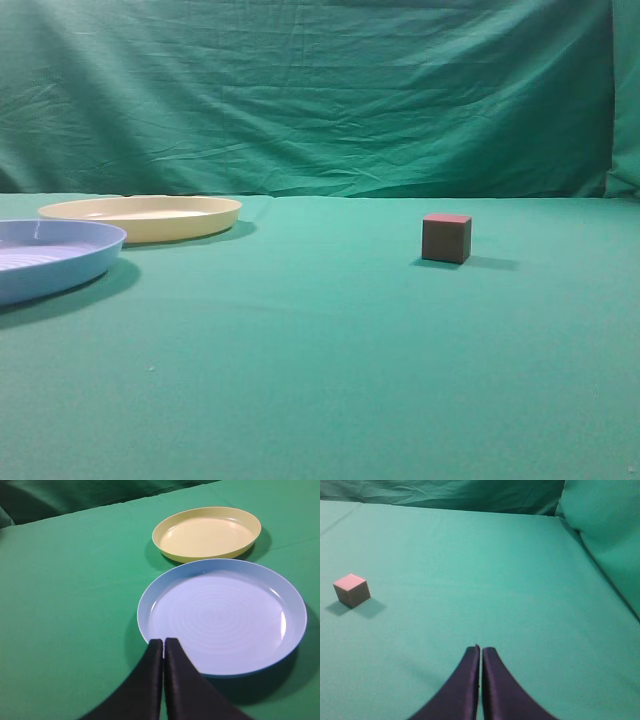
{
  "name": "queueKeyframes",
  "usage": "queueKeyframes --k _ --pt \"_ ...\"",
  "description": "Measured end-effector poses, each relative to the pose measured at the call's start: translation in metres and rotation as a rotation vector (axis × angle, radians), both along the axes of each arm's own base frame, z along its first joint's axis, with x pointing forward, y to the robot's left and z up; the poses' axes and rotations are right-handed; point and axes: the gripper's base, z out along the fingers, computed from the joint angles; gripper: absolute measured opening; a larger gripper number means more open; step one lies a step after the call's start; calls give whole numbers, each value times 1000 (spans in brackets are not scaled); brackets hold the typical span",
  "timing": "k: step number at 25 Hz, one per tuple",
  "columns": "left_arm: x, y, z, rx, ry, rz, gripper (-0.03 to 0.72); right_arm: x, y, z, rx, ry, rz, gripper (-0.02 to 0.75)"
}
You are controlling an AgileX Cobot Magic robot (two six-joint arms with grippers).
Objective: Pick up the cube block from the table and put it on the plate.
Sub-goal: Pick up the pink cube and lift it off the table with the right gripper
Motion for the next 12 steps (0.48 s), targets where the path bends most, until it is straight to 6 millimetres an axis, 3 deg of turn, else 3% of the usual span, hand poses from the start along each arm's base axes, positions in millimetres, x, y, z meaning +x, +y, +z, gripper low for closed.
queueKeyframes --k 12 --pt "0 0 0 0 0 0 0 0 0 0 0 0 0 0"
